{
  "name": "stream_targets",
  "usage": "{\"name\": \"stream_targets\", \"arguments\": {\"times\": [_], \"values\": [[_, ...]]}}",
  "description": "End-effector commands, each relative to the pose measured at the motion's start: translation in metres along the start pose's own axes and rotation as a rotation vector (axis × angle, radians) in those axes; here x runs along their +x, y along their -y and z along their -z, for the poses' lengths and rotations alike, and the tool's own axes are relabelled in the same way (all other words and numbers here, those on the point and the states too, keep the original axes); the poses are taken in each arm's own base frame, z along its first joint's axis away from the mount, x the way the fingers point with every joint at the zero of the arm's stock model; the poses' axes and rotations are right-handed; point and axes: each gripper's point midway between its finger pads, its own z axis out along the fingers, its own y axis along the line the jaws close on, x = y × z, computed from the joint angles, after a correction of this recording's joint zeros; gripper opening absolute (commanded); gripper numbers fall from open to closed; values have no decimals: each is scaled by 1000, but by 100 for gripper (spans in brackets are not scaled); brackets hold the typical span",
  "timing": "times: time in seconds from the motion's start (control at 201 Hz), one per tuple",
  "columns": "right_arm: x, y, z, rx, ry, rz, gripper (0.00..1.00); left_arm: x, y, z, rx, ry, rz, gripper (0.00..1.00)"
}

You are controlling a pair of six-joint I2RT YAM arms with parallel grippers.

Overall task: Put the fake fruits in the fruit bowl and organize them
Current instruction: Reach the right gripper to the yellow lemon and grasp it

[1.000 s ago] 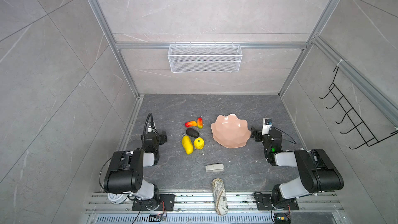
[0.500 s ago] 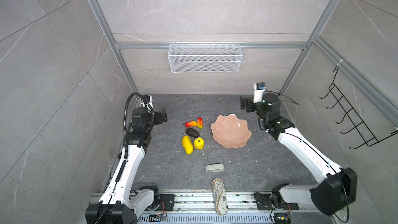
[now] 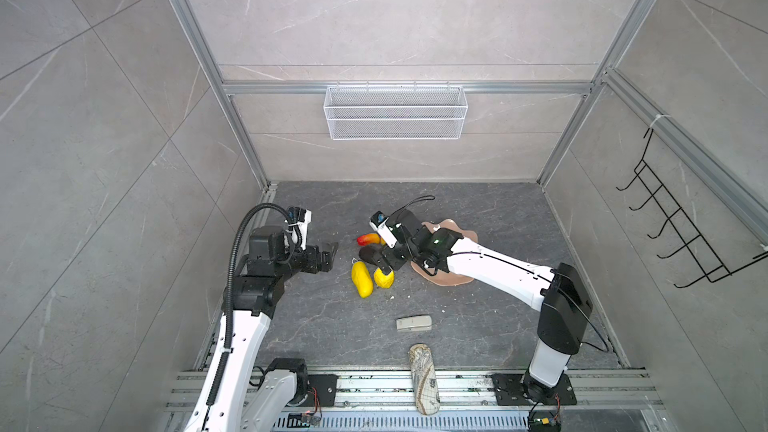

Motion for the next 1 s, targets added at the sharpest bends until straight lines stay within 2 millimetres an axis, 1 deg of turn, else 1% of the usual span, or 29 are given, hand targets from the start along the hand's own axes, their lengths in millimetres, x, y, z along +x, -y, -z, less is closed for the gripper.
{"name": "stream_targets", "arguments": {"times": [0.0,0.154,0.304,0.383,0.538,0.652,0.811,0.926,0.996], "values": [[33,-9,-21,-23,-108,-28,98,-2,5,7,13,19,-5,100],[49,-14,-37,-22,-142,-36,94,-5,5,13,-3,40,-16,100],[55,-15,-52,-18,-156,-38,91,-4,2,13,-17,37,-20,100],[58,-18,-64,-25,-162,-48,89,-3,1,12,-23,34,-19,100],[70,-22,-87,-36,-205,-54,83,-2,-2,11,-37,29,-20,100],[75,-23,-98,-37,-219,-60,76,0,-3,10,-42,24,-21,100],[75,-24,-99,-36,-214,-70,62,2,-6,7,-52,13,-20,100],[68,-22,-90,-32,-200,-63,49,2,-7,7,-57,10,-22,100],[62,-21,-80,-33,-182,-59,45,2,-7,6,-57,10,-21,100]]}}
